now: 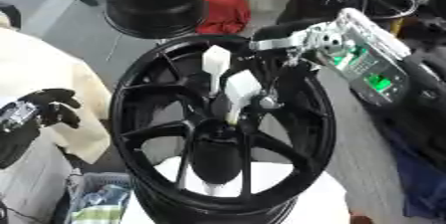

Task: Pull the pin out of the wheel hub.

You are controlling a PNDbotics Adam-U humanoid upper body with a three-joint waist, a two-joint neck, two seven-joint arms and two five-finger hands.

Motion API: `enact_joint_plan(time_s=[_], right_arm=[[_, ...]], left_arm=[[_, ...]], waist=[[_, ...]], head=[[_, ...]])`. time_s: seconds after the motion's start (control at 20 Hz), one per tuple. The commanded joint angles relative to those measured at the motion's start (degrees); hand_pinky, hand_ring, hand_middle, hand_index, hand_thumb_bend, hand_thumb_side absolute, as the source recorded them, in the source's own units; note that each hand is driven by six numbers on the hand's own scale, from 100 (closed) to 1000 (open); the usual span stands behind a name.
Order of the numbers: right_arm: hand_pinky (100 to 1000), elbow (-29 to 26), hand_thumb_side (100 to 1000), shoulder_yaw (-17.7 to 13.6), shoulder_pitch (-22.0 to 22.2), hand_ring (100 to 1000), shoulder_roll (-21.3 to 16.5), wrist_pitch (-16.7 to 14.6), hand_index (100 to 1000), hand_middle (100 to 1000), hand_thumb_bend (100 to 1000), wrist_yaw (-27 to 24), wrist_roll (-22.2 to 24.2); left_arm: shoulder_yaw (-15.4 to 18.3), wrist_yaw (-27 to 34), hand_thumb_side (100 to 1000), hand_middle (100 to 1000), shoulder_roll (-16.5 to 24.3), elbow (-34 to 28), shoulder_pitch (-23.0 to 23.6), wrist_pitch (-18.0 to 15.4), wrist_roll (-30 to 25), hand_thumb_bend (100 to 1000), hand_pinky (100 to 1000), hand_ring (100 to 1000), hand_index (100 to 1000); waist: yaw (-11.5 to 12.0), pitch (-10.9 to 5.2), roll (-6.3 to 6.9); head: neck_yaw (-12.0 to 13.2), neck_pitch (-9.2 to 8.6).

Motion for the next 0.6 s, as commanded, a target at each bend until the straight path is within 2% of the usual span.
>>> enact_joint_plan(time_s=[0.05,0.35,0.5,0.6], right_arm=[[589,-4.2,100,-4.5,-0.9,506,-5.1,2.8,523,453,100,-1.6,-0.2],[594,-10.9,100,-12.4,6.0,497,-13.0,7.6,517,442,100,2.0,-4.6],[605,-10.1,100,-16.4,10.1,500,-16.7,10.1,516,438,100,4.5,-7.1],[611,-8.3,100,-19.1,12.8,499,-17.6,11.7,515,436,100,6.1,-8.7]], left_arm=[[0.9,0.2,804,629,1.3,-0.9,-0.2,0.2,0.0,100,598,579,796],[2.3,0.5,802,629,1.2,-1.1,-0.3,0.5,0.0,100,598,579,795],[3.3,0.7,802,629,1.0,-1.1,-0.5,0.4,0.0,100,598,579,795],[4.5,0.9,801,629,1.0,-1.1,-0.7,0.2,0.0,100,598,578,795]], waist=[[-0.4,-0.79,0.18],[-1.6,-0.38,0.68],[-2.5,0.23,1.32],[-3.9,0.82,1.70]], head=[[0.8,-0.36],[2.7,-0.98],[3.7,-1.60],[5.0,-2.20]])
